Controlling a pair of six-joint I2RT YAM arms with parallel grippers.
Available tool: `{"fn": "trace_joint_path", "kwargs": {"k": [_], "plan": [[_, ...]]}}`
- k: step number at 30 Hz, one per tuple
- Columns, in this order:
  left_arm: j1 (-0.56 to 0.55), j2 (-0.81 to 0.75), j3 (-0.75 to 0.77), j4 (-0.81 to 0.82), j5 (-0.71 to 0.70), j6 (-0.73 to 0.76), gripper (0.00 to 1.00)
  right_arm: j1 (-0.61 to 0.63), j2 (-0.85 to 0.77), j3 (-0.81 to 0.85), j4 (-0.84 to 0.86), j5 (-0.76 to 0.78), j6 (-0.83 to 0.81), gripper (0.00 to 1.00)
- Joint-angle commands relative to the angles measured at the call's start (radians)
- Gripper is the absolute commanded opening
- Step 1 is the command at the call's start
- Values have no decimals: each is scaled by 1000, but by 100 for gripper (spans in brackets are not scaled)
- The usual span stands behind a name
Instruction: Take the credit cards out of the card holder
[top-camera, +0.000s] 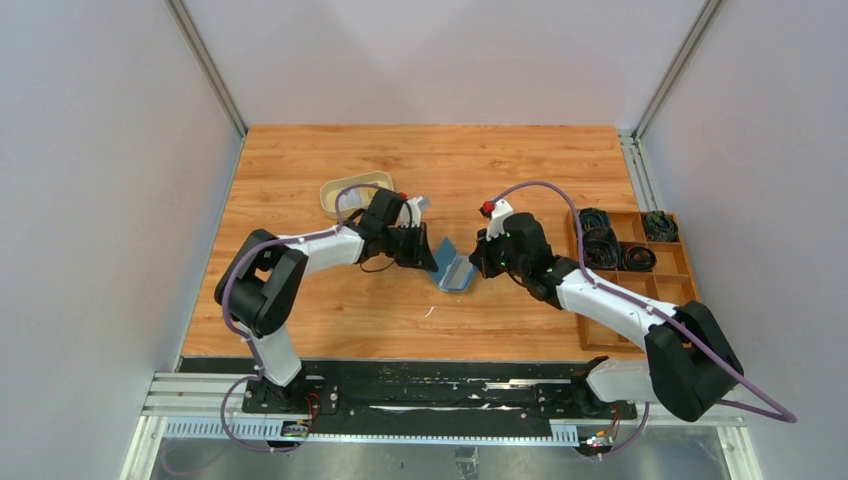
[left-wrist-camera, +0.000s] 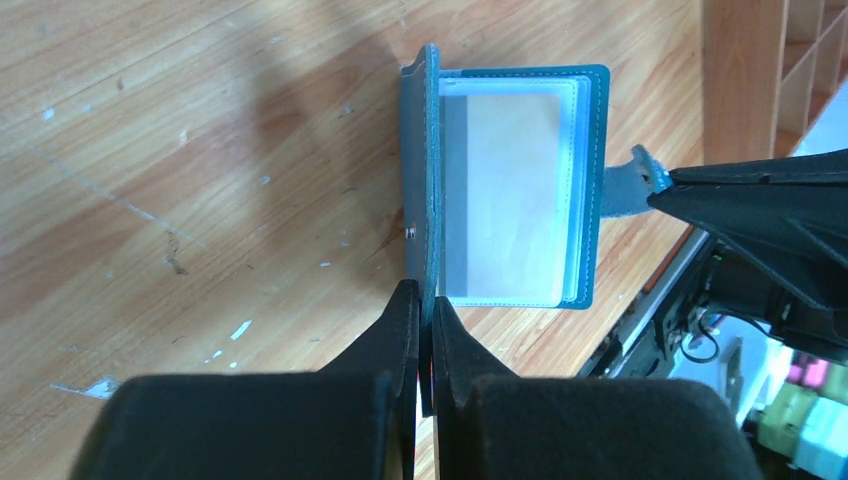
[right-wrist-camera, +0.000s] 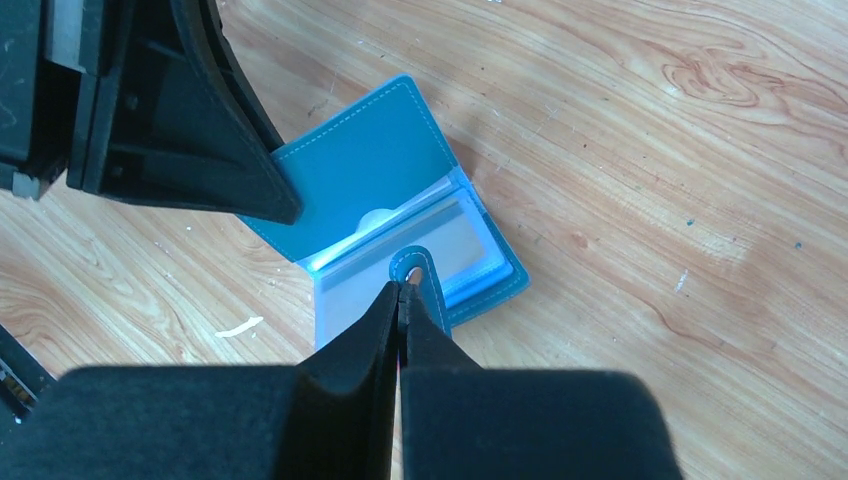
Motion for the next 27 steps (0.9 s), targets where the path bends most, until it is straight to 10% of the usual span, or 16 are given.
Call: {"fn": "trace_joint_path", "kwargs": {"k": [1,6,16,27], "plan": [[64,-11,-81,167,167,-81,0,-11,-21,18,-22,-14,-19,0],[114,-19,-175,390,295,-225,0,-11,-32,10,-28,-17,-20,5],[151,16,-264,597,314,-381,0,-10,-39,23,-45,-9,-27,50],[153,37,-312,598,234,-380,0,-1,-42,30,-18,-31,21,54]]}}
